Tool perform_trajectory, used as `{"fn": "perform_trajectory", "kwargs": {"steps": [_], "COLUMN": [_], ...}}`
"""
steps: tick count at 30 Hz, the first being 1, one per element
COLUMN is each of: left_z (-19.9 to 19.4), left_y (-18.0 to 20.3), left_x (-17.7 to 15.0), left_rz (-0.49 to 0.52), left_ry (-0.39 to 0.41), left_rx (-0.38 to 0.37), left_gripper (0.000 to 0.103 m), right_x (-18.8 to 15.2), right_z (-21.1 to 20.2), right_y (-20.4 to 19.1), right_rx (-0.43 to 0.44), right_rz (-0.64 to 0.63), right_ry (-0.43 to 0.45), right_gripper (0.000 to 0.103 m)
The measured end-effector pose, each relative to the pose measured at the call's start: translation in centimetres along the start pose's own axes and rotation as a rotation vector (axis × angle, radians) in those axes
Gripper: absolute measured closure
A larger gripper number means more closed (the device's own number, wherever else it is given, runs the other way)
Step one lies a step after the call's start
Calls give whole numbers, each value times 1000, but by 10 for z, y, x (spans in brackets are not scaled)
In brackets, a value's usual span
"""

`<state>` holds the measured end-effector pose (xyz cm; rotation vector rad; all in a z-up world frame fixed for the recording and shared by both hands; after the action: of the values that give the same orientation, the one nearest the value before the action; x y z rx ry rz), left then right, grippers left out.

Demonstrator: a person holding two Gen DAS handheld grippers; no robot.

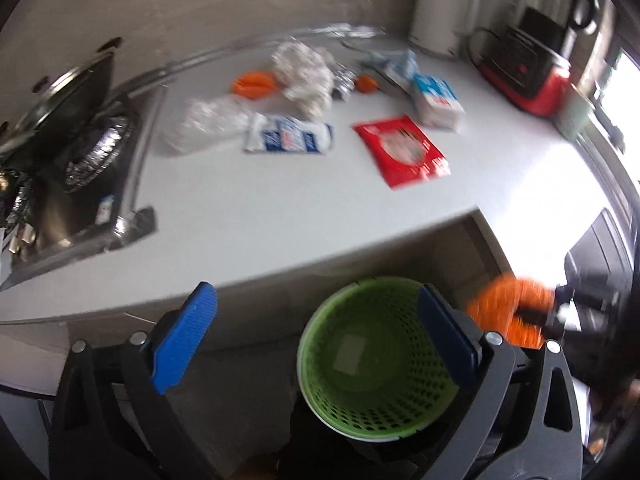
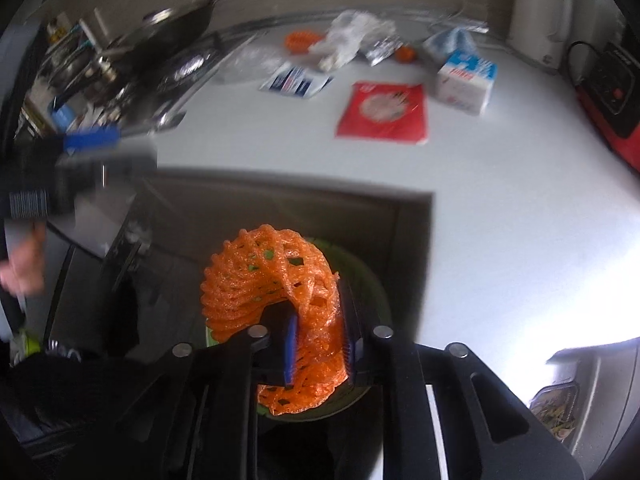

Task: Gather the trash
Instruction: 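Drop the sponge into the green basket with left while right drops the orange net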

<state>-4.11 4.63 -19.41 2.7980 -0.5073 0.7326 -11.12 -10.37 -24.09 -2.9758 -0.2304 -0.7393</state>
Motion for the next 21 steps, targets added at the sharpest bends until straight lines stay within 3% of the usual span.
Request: {"fn": "perform_trajectory", "kwargs": {"steps": [2,5,10,12,21], "left_z": [-2,-2,5,10,24], "left_y": [-9,-20,-30,-34,-36], "left_x": [8,16,26,30,31], "left_rz": [-15,-34,-34,-34,-10], "left_ry": [13,23,23,18,-11], "left_rx": [9,12,3,-9,-70], "left_gripper": [8,8,8,8,8], "right_x": [-5,-4,15,23,9], "right_z": [6,5,-6,-6,20], "right_y": [-6,-10,-7,-7,-22], "right_rx": [7,-6,-23,-25,-38], "right_rz": [-1,7,29,33,8], "right_ry": [-23,-14,29,34,-97], "right_gripper": [46,21,7,6,6]}}
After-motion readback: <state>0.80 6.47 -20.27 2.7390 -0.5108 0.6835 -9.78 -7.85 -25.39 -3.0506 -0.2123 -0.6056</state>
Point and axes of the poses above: each gripper's, at about its wrist camera, not at the fingertips, and z roughly the way its jaws point, y to its right, x to its top, the point moved 9 cm from there along z, roughly the way its jaws point, and after that the axes turned 8 degrees about -x, right-handed, at the moved point
